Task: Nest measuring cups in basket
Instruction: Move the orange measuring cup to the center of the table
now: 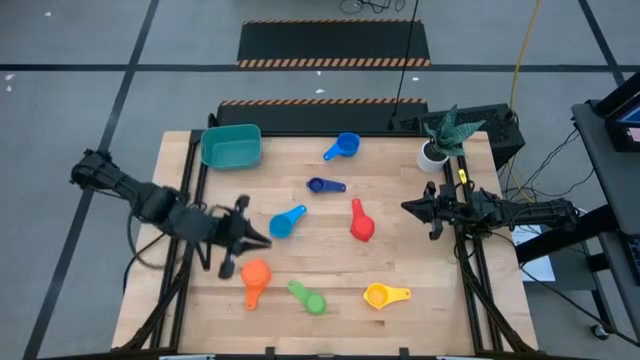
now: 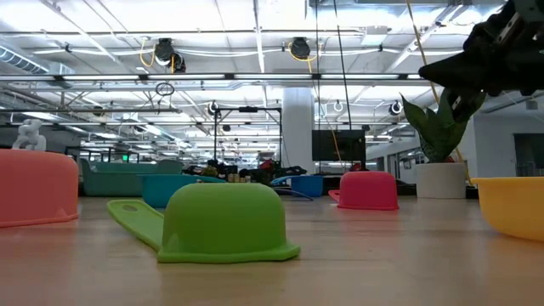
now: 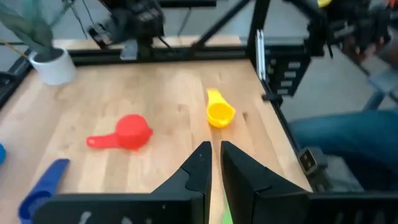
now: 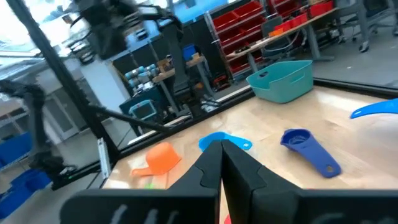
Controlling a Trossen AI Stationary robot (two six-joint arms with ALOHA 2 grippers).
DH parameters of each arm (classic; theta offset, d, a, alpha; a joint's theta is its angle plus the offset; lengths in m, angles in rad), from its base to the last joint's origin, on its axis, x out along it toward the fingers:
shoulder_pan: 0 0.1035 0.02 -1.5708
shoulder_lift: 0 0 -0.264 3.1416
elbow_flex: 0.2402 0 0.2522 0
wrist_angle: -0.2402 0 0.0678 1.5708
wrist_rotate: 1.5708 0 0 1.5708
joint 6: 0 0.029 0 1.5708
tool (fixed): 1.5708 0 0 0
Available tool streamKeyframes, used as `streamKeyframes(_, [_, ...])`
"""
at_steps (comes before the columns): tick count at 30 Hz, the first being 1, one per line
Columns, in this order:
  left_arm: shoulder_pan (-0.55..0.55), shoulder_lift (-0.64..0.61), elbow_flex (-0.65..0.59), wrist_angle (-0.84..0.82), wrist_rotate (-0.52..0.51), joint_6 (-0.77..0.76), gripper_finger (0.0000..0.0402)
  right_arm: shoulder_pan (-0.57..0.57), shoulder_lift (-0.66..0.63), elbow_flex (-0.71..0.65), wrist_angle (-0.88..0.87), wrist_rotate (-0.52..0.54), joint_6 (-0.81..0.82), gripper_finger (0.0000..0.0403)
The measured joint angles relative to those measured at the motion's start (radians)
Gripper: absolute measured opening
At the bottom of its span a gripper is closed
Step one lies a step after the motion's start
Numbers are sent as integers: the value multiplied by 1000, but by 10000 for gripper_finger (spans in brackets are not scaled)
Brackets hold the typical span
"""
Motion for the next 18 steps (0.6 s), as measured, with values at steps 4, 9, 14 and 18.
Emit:
streamKeyframes(4, [-115,105,42,-28,-80,-40,37,0,0,0,2,27,0,0])
streamKeyframes(9, [-231,242,100,-44,-102,-102,37,0,0,0,1,27,-1,0])
streamKeyframes(14, [-292,397,210,-181,-104,-245,37,0,0,0,4,51,-6,0])
streamKeyframes(18, [-317,533,288,-260,-102,-372,37,0,0,0,12,53,-7,0])
